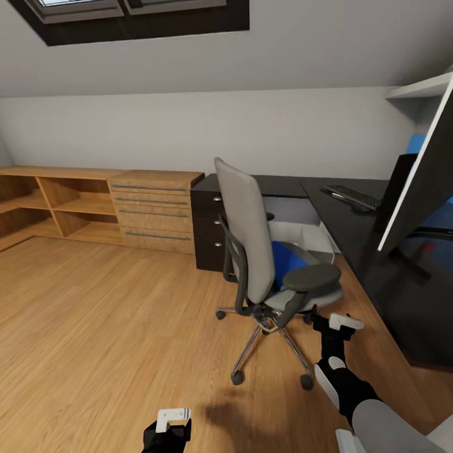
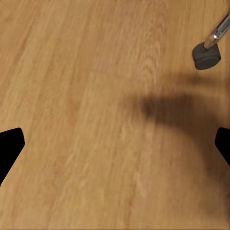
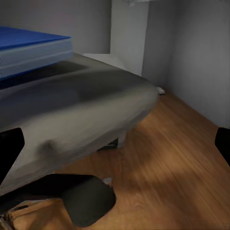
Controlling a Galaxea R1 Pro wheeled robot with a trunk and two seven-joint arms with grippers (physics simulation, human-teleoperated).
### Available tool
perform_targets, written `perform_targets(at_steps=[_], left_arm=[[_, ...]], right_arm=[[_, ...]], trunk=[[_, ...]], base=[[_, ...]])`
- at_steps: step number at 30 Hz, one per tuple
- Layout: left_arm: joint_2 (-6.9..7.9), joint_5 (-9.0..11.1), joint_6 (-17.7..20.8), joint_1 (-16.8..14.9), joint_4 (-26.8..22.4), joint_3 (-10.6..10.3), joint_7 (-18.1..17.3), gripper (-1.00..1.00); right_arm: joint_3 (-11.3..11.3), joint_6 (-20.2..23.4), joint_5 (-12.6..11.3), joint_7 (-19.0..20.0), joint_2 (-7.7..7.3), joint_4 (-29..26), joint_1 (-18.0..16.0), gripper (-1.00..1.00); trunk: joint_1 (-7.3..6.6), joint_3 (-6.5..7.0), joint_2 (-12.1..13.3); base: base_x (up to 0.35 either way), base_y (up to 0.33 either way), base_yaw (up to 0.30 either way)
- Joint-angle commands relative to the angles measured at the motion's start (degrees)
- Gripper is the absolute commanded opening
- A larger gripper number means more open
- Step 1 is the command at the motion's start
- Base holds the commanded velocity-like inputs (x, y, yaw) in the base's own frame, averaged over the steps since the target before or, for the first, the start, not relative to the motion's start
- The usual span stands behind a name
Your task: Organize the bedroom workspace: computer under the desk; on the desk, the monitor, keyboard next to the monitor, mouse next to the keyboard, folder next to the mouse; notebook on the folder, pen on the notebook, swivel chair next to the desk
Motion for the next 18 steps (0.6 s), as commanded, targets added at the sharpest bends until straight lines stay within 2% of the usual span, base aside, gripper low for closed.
perform_targets(at_steps=[1, 12, 18], left_arm=[[0.04, 0.3, 0.1, 0.0, -0.1, -0.3, 0.4, 1.0], [0.04, 0.3, 0.1, 0.0, -0.1, -0.3, 0.4, 1.0], [0.04, 0.3, 0.1, 0.0, -0.1, -0.3, 0.4, 1.0]], right_arm=[[0.5, -0.3, -0.6, -0.2, -0.06, 0.0, 0.0, 1.0], [0.7, -0.7, -0.5, -0.2, -0.05, 0.1, 0.0, 1.0], [0.8, -1.4, -0.3, -0.1, 0.12, 0.1, 0.0, 1.0]], trunk=[[0.0, -0.05, 0.0], [0.0, -0.05, 0.0], [0.0, -0.05, 0.0]], base=[[0.076, 0.0, 0.0], [0.024, 0.0, 0.0], [0.099, 0.0, 0.0]])
